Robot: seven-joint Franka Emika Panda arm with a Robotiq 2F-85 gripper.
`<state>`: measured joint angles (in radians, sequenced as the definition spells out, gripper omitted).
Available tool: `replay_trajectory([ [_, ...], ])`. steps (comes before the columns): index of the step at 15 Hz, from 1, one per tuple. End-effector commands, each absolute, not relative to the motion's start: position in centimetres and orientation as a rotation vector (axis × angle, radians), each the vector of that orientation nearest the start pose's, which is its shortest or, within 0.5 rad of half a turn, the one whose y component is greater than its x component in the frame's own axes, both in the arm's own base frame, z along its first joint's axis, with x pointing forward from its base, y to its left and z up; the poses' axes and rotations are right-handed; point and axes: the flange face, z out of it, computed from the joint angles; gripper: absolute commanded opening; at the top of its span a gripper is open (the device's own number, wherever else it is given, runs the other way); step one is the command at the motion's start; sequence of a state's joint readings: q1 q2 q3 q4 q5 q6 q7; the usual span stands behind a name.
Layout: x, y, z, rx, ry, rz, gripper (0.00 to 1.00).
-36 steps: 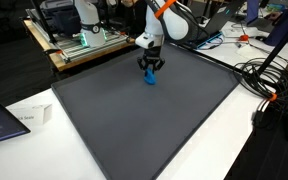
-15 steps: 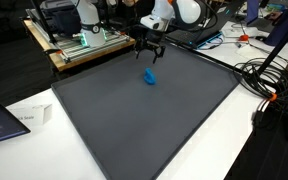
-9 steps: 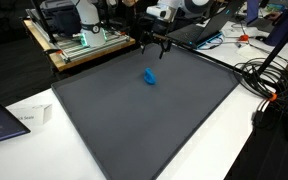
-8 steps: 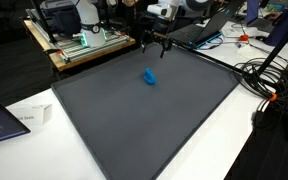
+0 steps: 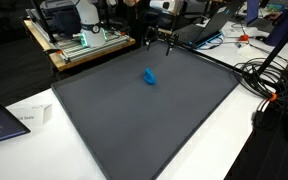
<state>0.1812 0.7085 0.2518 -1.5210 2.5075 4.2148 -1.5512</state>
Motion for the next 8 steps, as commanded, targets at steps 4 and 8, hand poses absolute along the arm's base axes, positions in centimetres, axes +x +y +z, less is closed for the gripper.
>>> replay_trajectory([
  [4, 53.0, 13.0, 25.3, -2.995, 1.645, -0.379, 1.0],
  [8, 52.6, 13.0, 23.5, -2.9, 1.821, -0.366, 1.0],
])
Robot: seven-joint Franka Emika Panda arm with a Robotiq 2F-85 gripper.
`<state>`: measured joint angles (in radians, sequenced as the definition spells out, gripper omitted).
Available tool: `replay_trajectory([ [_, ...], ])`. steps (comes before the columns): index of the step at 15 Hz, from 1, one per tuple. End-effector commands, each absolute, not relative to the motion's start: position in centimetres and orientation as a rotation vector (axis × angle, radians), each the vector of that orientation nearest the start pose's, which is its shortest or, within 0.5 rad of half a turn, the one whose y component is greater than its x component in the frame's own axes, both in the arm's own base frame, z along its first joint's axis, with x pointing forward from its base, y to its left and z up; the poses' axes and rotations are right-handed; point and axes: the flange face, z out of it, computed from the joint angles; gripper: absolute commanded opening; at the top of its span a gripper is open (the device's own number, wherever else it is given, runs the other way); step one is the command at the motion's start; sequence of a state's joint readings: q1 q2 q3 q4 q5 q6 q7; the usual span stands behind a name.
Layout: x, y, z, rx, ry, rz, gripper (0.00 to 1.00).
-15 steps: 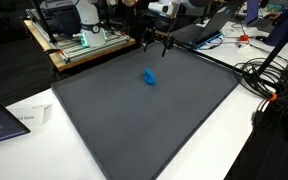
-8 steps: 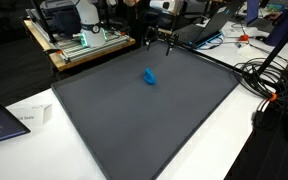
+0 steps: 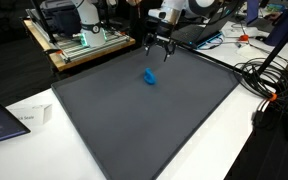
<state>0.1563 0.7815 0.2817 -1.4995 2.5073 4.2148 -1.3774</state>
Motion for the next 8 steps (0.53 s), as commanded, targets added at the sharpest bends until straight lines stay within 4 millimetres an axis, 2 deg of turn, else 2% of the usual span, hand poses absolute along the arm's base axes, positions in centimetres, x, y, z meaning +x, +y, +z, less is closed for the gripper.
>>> replay_trajectory([
  [1, 52.5, 13.0, 23.1, -2.872, 1.868, -0.366, 1.0],
  [4, 52.2, 13.4, 22.2, -2.794, 1.99, -0.372, 1.0],
  [8, 52.2, 14.0, 22.5, -2.692, 2.116, -0.487, 1.0],
])
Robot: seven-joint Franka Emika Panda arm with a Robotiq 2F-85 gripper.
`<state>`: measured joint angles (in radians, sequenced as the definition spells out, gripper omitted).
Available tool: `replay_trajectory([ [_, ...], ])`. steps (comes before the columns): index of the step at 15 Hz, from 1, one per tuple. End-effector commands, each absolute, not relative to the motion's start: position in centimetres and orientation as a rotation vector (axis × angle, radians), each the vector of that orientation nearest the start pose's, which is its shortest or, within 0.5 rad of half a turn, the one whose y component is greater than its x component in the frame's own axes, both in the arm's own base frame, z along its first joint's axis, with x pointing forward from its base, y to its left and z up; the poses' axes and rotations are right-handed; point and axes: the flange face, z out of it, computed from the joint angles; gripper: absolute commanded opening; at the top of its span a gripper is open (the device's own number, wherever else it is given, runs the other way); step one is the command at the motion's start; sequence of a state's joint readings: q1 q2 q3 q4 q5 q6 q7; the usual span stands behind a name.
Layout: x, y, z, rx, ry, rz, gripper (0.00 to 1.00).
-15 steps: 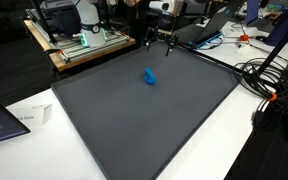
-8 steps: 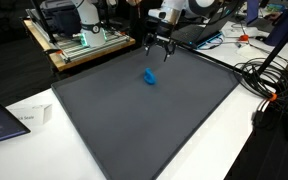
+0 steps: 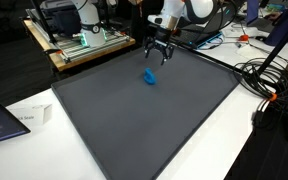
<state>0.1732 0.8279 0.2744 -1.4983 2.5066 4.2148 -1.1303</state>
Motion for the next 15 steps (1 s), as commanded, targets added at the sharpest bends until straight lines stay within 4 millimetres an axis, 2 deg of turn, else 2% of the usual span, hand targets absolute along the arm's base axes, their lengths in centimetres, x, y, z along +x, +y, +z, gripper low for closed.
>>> replay_trajectory([
  [1, 52.1, 14.1, 22.4, -2.676, 2.141, -0.518, 1.0],
  [7, 51.0, 13.4, 21.5, -2.636, 2.259, -0.72, 1.0],
  [8, 51.6, 13.6, 21.5, -2.645, 2.202, -0.65, 1.0],
  [15, 51.3, 13.4, 21.2, -2.643, 2.226, -0.698, 1.0],
])
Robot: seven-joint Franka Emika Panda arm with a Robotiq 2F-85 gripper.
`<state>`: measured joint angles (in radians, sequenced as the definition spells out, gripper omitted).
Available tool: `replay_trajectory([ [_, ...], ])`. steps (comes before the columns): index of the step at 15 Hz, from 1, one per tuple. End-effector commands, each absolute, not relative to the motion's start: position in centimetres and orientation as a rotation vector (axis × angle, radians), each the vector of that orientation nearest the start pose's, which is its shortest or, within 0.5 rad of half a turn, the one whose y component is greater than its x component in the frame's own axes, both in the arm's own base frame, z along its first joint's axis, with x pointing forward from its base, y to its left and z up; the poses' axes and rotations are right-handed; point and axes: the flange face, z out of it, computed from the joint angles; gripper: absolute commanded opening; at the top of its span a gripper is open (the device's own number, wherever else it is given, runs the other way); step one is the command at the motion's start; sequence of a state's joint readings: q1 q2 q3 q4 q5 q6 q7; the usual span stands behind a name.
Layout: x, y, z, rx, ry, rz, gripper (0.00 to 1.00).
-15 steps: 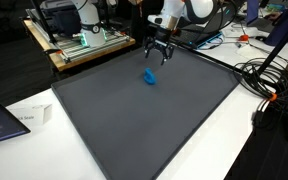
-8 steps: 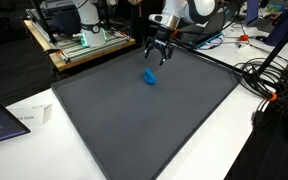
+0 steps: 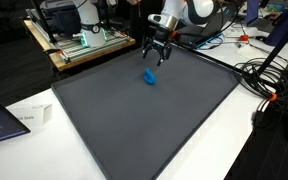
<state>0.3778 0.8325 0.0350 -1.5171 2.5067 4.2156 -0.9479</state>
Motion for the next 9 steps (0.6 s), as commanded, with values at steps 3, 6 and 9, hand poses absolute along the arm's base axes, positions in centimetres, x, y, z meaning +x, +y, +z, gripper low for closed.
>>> replay_trajectory([
  [3, 51.9, 13.3, 22.0, -2.658, 2.119, -0.764, 1.0],
  [6, 52.4, 12.6, 23.0, -2.69, 2.016, -0.866, 1.0],
  [9, 52.6, 12.0, 24.0, -2.734, 1.911, -0.902, 1.0],
])
